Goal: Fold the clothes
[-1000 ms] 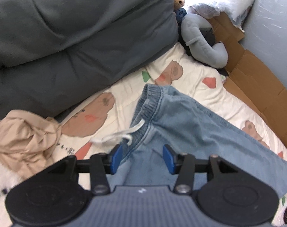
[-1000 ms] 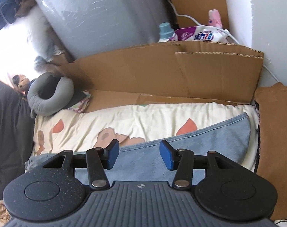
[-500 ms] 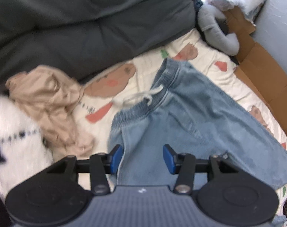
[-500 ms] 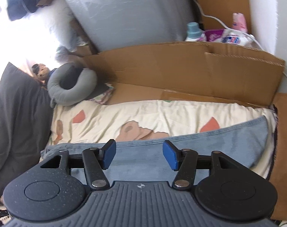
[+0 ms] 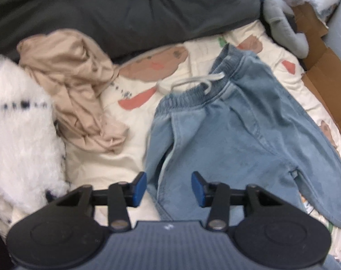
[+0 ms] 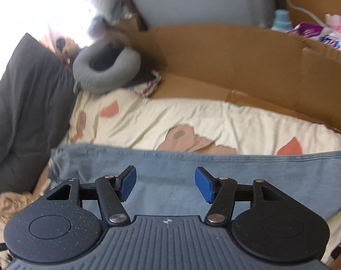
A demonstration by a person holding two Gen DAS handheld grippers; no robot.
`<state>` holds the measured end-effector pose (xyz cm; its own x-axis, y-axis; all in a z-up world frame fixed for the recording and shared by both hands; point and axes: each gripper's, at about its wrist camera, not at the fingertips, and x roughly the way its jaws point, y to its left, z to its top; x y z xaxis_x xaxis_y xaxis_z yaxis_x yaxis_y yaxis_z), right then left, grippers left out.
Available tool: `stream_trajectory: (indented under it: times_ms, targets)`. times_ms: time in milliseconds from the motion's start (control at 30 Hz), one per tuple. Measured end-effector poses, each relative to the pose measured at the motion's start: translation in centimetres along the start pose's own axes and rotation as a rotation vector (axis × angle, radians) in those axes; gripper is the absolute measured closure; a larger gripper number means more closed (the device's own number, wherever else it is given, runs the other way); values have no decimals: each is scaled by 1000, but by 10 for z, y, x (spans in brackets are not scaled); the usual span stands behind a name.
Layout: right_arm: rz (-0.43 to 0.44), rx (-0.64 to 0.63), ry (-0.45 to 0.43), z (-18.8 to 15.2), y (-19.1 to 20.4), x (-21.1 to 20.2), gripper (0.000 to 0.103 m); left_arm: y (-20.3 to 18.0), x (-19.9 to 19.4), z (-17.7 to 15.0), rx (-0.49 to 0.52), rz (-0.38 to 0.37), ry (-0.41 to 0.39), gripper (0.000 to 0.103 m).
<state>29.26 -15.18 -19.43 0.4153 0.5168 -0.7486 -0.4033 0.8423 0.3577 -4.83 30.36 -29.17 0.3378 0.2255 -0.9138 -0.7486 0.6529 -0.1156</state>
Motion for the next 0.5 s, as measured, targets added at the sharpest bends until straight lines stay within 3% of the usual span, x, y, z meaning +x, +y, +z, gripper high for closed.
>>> stream_trajectory:
  times_ms: [33,233,500]
  targets:
    - [2,-6,9,-3,4,9,38,3,2,-1,-12,-3,-8,71]
    - [50,-68,68,-24,30,56,39,21,14,-4,-47,25,-52,71]
    - [81,-137,150,-59,52,85,38,34,51,2,-62,19,-71,71]
